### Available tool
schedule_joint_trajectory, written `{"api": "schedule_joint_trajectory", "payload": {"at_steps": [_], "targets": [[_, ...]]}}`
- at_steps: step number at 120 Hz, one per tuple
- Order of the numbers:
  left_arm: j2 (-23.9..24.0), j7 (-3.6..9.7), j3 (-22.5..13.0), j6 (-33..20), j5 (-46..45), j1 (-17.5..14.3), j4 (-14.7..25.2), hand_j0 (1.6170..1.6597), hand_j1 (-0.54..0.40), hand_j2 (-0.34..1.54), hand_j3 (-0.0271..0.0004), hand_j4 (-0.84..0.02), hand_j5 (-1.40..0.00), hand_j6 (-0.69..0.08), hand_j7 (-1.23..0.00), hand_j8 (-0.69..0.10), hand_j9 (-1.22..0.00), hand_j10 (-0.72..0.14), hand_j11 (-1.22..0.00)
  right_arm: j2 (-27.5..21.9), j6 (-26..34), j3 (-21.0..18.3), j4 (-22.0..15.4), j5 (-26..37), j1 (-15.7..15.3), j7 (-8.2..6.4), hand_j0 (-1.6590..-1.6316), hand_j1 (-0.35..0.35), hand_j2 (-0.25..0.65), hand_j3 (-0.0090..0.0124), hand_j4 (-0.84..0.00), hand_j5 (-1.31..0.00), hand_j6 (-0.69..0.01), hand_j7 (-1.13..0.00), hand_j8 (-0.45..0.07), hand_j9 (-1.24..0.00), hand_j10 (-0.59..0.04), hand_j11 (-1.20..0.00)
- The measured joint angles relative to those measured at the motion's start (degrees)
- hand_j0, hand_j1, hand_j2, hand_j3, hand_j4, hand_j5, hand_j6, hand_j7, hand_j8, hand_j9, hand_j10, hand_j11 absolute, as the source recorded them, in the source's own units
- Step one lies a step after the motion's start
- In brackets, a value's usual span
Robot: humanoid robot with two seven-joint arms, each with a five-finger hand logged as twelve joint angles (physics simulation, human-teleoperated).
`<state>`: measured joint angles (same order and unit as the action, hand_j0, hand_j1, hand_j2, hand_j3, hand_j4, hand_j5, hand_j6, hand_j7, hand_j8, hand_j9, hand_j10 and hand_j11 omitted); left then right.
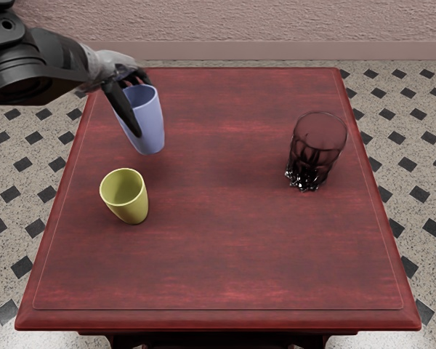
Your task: Pick up cup and place in cup with left hand
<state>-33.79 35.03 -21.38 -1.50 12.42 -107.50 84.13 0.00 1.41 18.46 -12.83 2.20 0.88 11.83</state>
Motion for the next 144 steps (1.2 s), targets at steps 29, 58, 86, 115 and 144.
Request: {"api": "schedule_joint_trajectory", "payload": {"at_steps": [29,58,86,115,144], "targets": [[-6.09,0.02,-0.10,4.65,-1.45,-0.98,2.35,1.6498,-0.173,0.16,0.0000,-0.324,-0.80,-0.185,-0.77,-0.229,-0.76,-0.427,-0.76,0.00,0.00,0.00,0.00,0.00,0.07,0.01,-1.6581,-0.312,-0.006,0.0000,-0.031,-0.04,-0.031,-0.04,-0.031,-0.04,-0.031,-0.04],[-10.77,0.01,-0.24,7.46,-3.49,-1.83,5.19,1.6489,-0.160,0.12,0.0000,-0.316,-0.82,-0.170,-0.81,-0.217,-0.80,-0.438,-0.79,0.00,0.00,0.00,0.00,0.00,0.08,0.02,-1.6581,-0.312,-0.006,0.0000,-0.031,-0.04,-0.031,-0.04,-0.031,-0.04,-0.031,-0.04],[-14.11,0.03,-1.00,9.22,-4.53,-4.00,7.78,1.6489,-0.175,0.12,0.0000,-0.299,-0.84,-0.147,-0.84,-0.187,-0.82,-0.424,-0.80,0.00,0.00,0.00,-0.03,0.00,0.12,0.02,-1.6581,-0.312,-0.006,0.0000,-0.031,-0.04,-0.031,-0.04,-0.031,-0.04,-0.031,-0.04],[-14.80,0.02,-5.36,9.74,-4.64,-5.56,8.55,1.6476,-0.199,0.15,0.0000,-0.256,-0.88,-0.106,-0.88,-0.155,-0.84,-0.400,-0.83,0.00,0.00,0.00,-0.08,0.00,0.16,0.03,-1.6581,-0.312,-0.006,0.0000,-0.031,-0.04,-0.031,-0.04,-0.031,-0.04,-0.031,-0.04],[-14.36,0.01,-7.98,9.22,-4.29,-5.70,8.64,1.6465,-0.210,0.16,0.0000,-0.246,-0.89,-0.092,-0.89,-0.142,-0.85,-0.384,-0.85,0.00,0.00,0.00,-0.09,-0.01,0.17,0.03,-1.6581,-0.312,-0.006,0.0000,-0.031,-0.04,-0.031,-0.04,-0.031,-0.04,-0.031,-0.04]]}}
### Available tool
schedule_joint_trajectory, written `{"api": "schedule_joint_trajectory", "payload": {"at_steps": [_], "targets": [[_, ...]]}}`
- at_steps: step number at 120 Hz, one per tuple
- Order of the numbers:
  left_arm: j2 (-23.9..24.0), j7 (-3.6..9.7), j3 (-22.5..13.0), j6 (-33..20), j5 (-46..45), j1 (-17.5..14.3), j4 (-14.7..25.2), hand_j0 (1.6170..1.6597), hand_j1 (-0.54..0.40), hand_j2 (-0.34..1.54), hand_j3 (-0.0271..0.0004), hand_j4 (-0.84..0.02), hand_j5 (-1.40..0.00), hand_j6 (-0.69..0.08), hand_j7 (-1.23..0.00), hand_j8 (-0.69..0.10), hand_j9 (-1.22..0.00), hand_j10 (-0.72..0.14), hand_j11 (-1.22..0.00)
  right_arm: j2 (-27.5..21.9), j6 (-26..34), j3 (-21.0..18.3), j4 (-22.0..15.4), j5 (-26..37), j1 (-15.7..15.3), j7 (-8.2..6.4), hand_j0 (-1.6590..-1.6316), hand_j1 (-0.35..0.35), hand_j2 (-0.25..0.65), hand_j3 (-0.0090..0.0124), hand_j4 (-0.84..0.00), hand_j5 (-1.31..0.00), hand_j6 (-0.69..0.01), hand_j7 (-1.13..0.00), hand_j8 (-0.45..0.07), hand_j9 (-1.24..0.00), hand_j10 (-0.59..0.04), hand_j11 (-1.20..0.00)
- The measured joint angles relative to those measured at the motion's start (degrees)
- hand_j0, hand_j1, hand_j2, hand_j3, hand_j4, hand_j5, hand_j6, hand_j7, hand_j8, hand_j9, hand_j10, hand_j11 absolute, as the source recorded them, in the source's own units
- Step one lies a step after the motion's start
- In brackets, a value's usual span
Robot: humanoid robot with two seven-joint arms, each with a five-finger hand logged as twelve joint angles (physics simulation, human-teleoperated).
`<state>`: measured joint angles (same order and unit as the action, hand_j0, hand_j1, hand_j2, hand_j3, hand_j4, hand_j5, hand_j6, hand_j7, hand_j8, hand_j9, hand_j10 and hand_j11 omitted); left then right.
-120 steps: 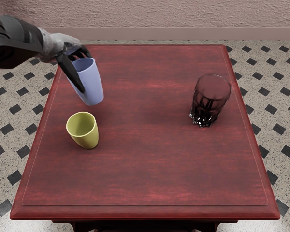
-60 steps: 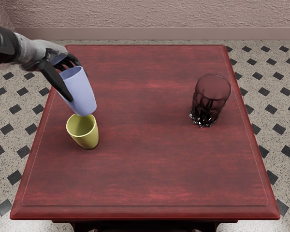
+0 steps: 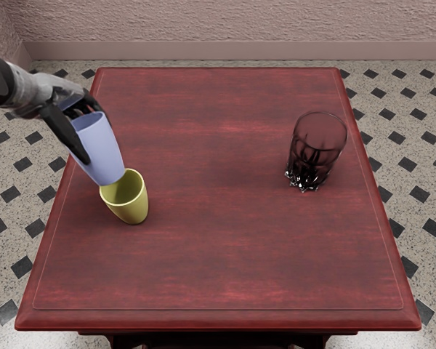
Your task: Pick up cup and place in cup with left hand
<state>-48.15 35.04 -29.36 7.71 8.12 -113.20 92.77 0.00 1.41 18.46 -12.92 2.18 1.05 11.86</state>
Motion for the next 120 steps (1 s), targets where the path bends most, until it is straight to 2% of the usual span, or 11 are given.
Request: {"api": "schedule_joint_trajectory", "payload": {"at_steps": [3,5,8,12,18,34,48,75,80,104,120], "targets": [[0.17,0.00,-0.16,-0.01,0.03,-0.08,-0.01,1.6465,-0.217,0.16,0.0000,-0.241,-0.89,-0.086,-0.89,-0.130,-0.85,-0.382,-0.86,0.00,0.00,0.00,0.00,0.00,0.00,0.00,-1.6581,-0.312,-0.006,0.0000,-0.031,-0.04,-0.031,-0.04,-0.031,-0.04,-0.031,-0.04],[0.23,0.00,-0.24,-0.03,0.05,-0.09,-0.01,1.6466,-0.220,0.16,0.0000,-0.228,-0.90,-0.083,-0.90,-0.156,-0.85,-0.379,-0.86,0.00,0.00,0.00,0.00,0.00,0.00,0.00,-1.6581,-0.312,-0.006,0.0000,-0.031,-0.04,-0.031,-0.04,-0.031,-0.04,-0.031,-0.04],[0.32,0.00,-0.34,-0.06,0.06,-0.09,-0.03,1.6465,-0.220,0.17,0.0000,-0.234,-0.90,-0.080,-0.90,-0.138,-0.85,-0.380,-0.86,0.00,0.00,0.00,0.00,0.00,0.00,0.00,-1.6581,-0.312,-0.006,0.0000,-0.031,-0.04,-0.031,-0.04,-0.031,-0.04,-0.031,-0.04],[0.40,0.01,-0.45,-0.06,0.17,-0.13,-0.07,1.6464,-0.233,0.19,0.0000,-0.230,-0.90,-0.078,-0.89,-0.164,-0.85,-0.409,-0.86,0.00,0.00,0.00,0.00,0.00,0.00,0.00,-1.6581,-0.312,-0.006,0.0000,-0.031,-0.04,-0.031,-0.04,-0.031,-0.04,-0.031,-0.04],[0.82,0.00,-0.55,-0.10,0.21,-0.48,-0.13,1.6458,-0.232,0.21,0.0000,-0.209,-0.91,-0.068,-0.90,-0.120,-0.86,-0.408,-0.86,0.00,0.00,0.00,0.00,0.00,0.00,0.00,-1.6581,-0.312,-0.006,0.0000,-0.031,-0.04,-0.031,-0.04,-0.031,-0.04,-0.031,-0.04],[3.73,-0.02,-0.89,-1.59,0.35,-1.32,-0.25,1.6465,-0.197,0.15,0.0000,-0.231,-0.91,-0.100,-0.89,-0.155,-0.87,-0.432,-0.87,0.00,0.00,0.00,0.00,-0.02,0.00,0.00,-1.6581,-0.312,-0.006,0.0000,-0.031,-0.04,-0.031,-0.04,-0.031,-0.04,-0.031,-0.04],[5.78,-0.04,-1.82,-3.49,0.25,-2.10,-0.26,1.6473,-0.194,0.12,0.0000,-0.240,-0.92,-0.099,-0.90,-0.148,-0.89,-0.432,-0.87,0.00,0.00,0.00,0.05,0.00,0.00,0.00,-1.6581,-0.312,-0.006,0.0000,-0.031,-0.04,-0.031,-0.04,-0.031,-0.04,-0.031,-0.04],[6.29,-0.02,-3.43,-5.42,0.32,-2.46,-0.09,1.6474,-0.212,0.15,0.0000,-0.204,-0.95,-0.076,-0.91,-0.129,-0.91,-0.413,-0.89,0.00,0.00,0.00,0.08,0.01,0.00,0.00,-1.6581,-0.312,-0.006,0.0000,-0.031,-0.04,-0.031,-0.04,-0.031,-0.04,-0.031,-0.04],[6.76,-0.01,-3.59,-5.66,0.34,-2.71,-0.06,1.6474,-0.242,0.22,0.0000,-0.197,-0.95,-0.070,-0.91,-0.119,-0.91,-0.409,-0.89,0.00,0.00,0.00,0.08,0.01,0.00,0.00,-1.6581,-0.312,-0.006,0.0000,-0.031,-0.04,-0.031,-0.04,-0.031,-0.04,-0.031,-0.04],[7.02,0.00,-3.87,-6.04,0.02,-3.61,0.71,1.6482,-0.205,0.17,0.0000,-0.209,-0.96,-0.078,-0.92,-0.127,-0.92,-0.423,-0.88,0.00,0.00,0.00,0.09,0.01,0.00,0.00,-1.6581,-0.312,-0.006,0.0000,-0.031,-0.04,-0.031,-0.04,-0.031,-0.04,-0.031,-0.04],[7.02,-0.02,-3.91,-5.92,-1.39,-4.13,2.02,1.6467,-0.253,0.24,0.0000,-0.187,-0.95,-0.059,-0.92,-0.121,-0.91,-0.406,-0.89,0.00,0.00,0.00,0.09,0.01,0.00,0.00,-1.6581,-0.312,-0.006,0.0000,-0.031,-0.04,-0.031,-0.04,-0.031,-0.04,-0.031,-0.04]]}}
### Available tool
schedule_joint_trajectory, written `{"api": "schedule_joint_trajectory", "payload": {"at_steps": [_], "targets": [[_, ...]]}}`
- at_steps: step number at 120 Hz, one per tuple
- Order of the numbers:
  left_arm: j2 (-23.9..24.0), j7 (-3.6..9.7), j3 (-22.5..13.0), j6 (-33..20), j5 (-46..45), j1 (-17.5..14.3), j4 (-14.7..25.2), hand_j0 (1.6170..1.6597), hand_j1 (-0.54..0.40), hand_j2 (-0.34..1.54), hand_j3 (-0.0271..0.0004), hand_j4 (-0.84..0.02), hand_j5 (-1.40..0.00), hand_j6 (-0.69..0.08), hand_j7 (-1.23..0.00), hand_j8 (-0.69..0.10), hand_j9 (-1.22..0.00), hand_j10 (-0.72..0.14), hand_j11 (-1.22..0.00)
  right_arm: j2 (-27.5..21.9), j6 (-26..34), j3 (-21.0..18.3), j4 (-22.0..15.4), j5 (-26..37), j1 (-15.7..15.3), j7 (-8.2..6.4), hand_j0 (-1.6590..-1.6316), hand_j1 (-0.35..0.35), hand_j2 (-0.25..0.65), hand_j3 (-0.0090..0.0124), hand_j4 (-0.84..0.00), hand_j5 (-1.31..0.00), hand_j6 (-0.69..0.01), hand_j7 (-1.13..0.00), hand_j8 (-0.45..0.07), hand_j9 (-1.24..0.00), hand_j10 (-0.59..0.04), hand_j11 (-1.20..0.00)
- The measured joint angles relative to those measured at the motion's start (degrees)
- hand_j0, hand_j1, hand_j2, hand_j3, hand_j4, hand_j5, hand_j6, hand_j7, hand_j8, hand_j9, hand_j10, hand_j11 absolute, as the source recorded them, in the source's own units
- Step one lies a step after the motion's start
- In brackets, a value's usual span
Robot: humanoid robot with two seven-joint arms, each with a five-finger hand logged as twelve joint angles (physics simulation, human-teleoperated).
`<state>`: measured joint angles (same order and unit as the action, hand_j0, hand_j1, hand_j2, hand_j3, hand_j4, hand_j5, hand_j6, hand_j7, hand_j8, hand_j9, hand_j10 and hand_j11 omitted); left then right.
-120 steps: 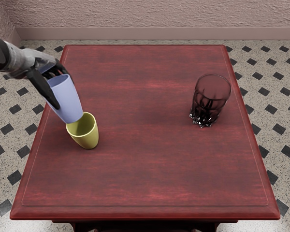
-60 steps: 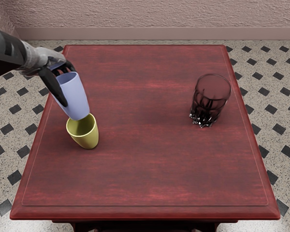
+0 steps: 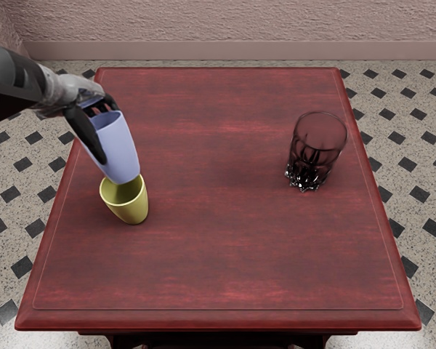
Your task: Pick up cup and place in cup with left hand
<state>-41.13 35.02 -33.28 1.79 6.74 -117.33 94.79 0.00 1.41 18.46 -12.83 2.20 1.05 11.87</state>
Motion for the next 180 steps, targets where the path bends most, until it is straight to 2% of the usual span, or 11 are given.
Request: {"api": "schedule_joint_trajectory", "payload": {"at_steps": [5,20,27,77,83,92,100,117,142,180], "targets": [[0.07,0.00,-0.01,0.14,-0.63,-0.16,0.44,1.6456,-0.272,0.25,0.0000,-0.175,-0.95,-0.049,-0.92,-0.112,-0.92,-0.398,-0.90,0.00,0.00,0.01,0.00,0.00,0.00,0.00,-1.6581,-0.312,-0.006,0.0000,-0.031,-0.04,-0.031,-0.04,-0.031,-0.04,-0.031,-0.04],[-0.09,-0.02,-0.19,0.16,-2.16,-0.26,1.36,1.6470,-0.201,0.17,0.0000,-0.223,-0.93,-0.091,-0.91,-0.143,-0.91,-0.428,-0.89,0.00,0.00,0.03,0.00,0.00,0.00,0.00,-1.6581,-0.312,-0.006,0.0000,-0.031,-0.04,-0.031,-0.04,-0.031,-0.04,-0.031,-0.04],[-0.17,-0.02,-0.45,0.14,-2.53,-0.27,1.56,1.6472,-0.204,0.17,0.0000,-0.235,-0.92,-0.096,-0.91,-0.162,-0.92,-0.437,-0.89,0.00,0.00,0.04,0.00,0.00,0.00,0.00,-1.6581,-0.312,-0.006,0.0000,-0.031,-0.04,-0.031,-0.04,-0.031,-0.04,-0.031,-0.04],[0.00,-0.01,-2.95,-0.35,-3.00,-1.67,1.81,1.6474,-0.203,0.16,0.0000,-0.245,-0.89,-0.099,-0.89,-0.153,-0.91,-0.438,-0.88,0.00,0.00,0.09,0.00,-0.05,0.00,0.00,-1.6581,-0.312,-0.006,0.0000,-0.031,-0.04,-0.031,-0.04,-0.031,-0.04,-0.031,-0.04],[0.00,-0.01,-2.97,-0.38,-2.90,-1.68,1.66,1.6489,-0.170,0.14,0.0000,-0.256,-0.81,-0.127,-0.81,-0.181,-0.83,-0.434,-0.81,0.00,0.00,0.09,0.00,-0.06,0.00,0.00,-1.6581,-0.312,-0.006,0.0000,-0.031,-0.04,-0.031,-0.04,-0.031,-0.04,-0.031,-0.04],[0.00,-0.01,-2.87,-0.36,-2.78,-1.76,1.15,1.6517,-0.025,0.10,0.0000,-0.190,-0.58,-0.100,-0.58,-0.138,-0.59,-0.313,-0.57,0.00,0.00,0.09,0.00,-0.08,0.00,0.00,-1.6581,-0.312,-0.006,0.0000,-0.031,-0.04,-0.031,-0.04,-0.031,-0.04,-0.031,-0.04],[0.09,-0.01,-2.78,-0.15,-2.78,-1.99,0.97,1.6535,0.079,0.07,0.0000,-0.137,-0.42,-0.073,-0.42,-0.100,-0.43,-0.226,-0.41,0.00,0.00,0.09,0.00,-0.08,0.00,-0.01,-1.6581,-0.312,-0.006,0.0000,-0.031,-0.04,-0.031,-0.04,-0.031,-0.04,-0.031,-0.04],[0.09,-0.02,-2.75,0.07,-3.77,-3.23,0.87,1.6558,0.214,0.04,0.0000,-0.069,-0.21,-0.037,-0.21,-0.051,-0.21,-0.113,-0.21,0.00,0.00,0.09,0.00,-0.09,0.00,-0.03,-1.6581,-0.312,-0.006,0.0000,-0.031,-0.04,-0.031,-0.04,-0.031,-0.04,-0.031,-0.04],[0.09,-0.02,-2.76,0.13,-4.22,-3.52,0.84,1.6572,0.301,0.01,0.0000,-0.026,-0.08,-0.015,-0.08,-0.020,-0.08,-0.042,-0.07,0.00,0.00,0.15,0.00,-0.09,0.00,-0.01,-1.6581,-0.312,-0.006,0.0000,-0.031,-0.04,-0.031,-0.04,-0.031,-0.04,-0.031,-0.04],[0.44,-0.02,-2.76,0.06,-5.33,-3.87,0.84,1.6579,0.339,0.00,0.0000,-0.007,-0.02,-0.005,-0.02,-0.006,-0.02,-0.010,-0.02,0.00,0.00,0.17,0.00,-0.09,-0.03,-0.04,-1.6581,-0.312,-0.006,0.0000,-0.031,-0.04,-0.031,-0.04,-0.031,-0.04,-0.031,-0.04]]}}
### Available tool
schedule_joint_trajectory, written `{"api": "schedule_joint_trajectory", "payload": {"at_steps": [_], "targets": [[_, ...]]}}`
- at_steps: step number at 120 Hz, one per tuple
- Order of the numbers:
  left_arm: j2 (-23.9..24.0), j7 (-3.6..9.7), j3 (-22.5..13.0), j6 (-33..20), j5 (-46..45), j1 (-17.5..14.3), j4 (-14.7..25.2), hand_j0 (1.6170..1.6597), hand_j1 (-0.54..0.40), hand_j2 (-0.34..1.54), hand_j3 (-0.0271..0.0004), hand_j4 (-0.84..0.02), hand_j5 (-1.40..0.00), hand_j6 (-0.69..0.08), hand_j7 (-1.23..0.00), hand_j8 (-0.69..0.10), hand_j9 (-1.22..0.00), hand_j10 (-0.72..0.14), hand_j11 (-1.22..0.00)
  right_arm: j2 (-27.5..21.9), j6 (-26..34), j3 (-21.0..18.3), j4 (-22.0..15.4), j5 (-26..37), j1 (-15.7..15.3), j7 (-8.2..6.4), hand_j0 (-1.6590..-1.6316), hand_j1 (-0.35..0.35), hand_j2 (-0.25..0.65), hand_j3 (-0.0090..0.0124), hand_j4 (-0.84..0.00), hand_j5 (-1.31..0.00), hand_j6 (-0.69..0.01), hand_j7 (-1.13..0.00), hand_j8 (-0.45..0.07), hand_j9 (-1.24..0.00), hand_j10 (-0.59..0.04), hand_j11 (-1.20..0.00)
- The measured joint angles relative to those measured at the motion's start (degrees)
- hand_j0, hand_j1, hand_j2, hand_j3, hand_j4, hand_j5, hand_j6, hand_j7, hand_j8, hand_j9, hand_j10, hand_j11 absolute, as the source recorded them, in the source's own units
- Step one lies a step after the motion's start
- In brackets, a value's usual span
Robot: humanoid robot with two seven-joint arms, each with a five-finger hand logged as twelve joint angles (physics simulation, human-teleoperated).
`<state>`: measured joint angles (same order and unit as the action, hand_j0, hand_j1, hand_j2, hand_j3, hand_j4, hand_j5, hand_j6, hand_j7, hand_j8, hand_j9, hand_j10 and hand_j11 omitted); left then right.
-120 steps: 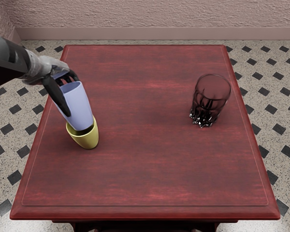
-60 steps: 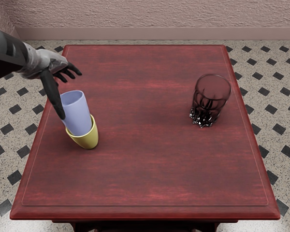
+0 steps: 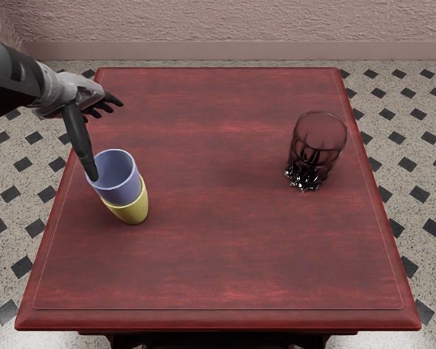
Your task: Pick up cup and place in cup with left hand
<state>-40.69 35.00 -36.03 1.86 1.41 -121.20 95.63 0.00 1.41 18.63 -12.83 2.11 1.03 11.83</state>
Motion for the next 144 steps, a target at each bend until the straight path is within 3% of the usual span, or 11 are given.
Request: {"api": "schedule_joint_trajectory", "payload": {"at_steps": [30,52,74,93,120,144], "targets": [[-0.56,0.00,0.32,0.72,-2.72,-0.28,0.03,1.6580,0.346,0.00,0.0000,-0.003,0.00,-0.003,0.00,-0.003,0.00,-0.004,0.00,0.00,0.00,0.00,0.00,0.00,-0.01,-0.02,-1.6581,-0.312,-0.006,0.0000,-0.031,-0.04,-0.031,-0.04,-0.031,-0.04,-0.031,-0.04],[-4.77,0.00,5.01,8.44,-8.88,0.88,-0.03,1.6580,0.348,0.00,0.0000,-0.002,0.00,-0.002,0.00,-0.002,0.00,-0.002,0.00,0.00,0.00,0.00,0.00,0.00,-0.02,0.00,-1.6581,-0.312,-0.006,0.0000,-0.031,-0.04,-0.031,-0.04,-0.031,-0.04,-0.031,-0.04],[-12.93,0.00,8.57,17.68,-17.23,1.90,-0.06,1.6581,0.348,0.00,0.0000,-0.002,0.00,-0.002,0.00,-0.002,0.00,-0.002,0.00,0.00,0.00,0.00,-0.01,-0.01,-0.02,0.00,-1.6581,-0.312,-0.006,0.0000,-0.031,-0.04,-0.031,-0.04,-0.031,-0.04,-0.031,-0.04],[-16.85,0.00,9.45,23.62,-21.54,3.73,-0.09,1.6581,0.348,0.00,0.0000,-0.001,0.00,-0.002,0.00,-0.001,0.00,-0.001,0.00,0.00,0.00,0.00,-0.06,-0.04,-0.02,-0.02,-1.6581,-0.312,-0.006,0.0000,-0.031,-0.04,-0.031,-0.04,-0.031,-0.04,-0.031,-0.04],[-26.16,0.00,9.75,31.12,-29.35,5.94,-0.09,1.6581,0.348,0.00,0.0000,-0.001,0.00,-0.001,0.00,-0.001,0.00,-0.001,0.00,0.00,0.00,0.00,-0.13,-0.08,0.01,0.01,-1.6581,-0.312,-0.006,0.0000,-0.031,-0.04,-0.031,-0.04,-0.031,-0.04,-0.031,-0.04],[-26.48,0.00,11.30,32.77,-31.12,6.09,-1.18,1.6581,0.348,0.00,0.0000,0.000,0.00,0.000,0.00,0.000,0.00,0.000,0.00,0.00,0.00,0.00,-0.11,-0.08,0.03,0.03,-1.6581,-0.312,-0.006,0.0000,-0.031,-0.04,-0.031,-0.04,-0.031,-0.04,-0.031,-0.04]]}}
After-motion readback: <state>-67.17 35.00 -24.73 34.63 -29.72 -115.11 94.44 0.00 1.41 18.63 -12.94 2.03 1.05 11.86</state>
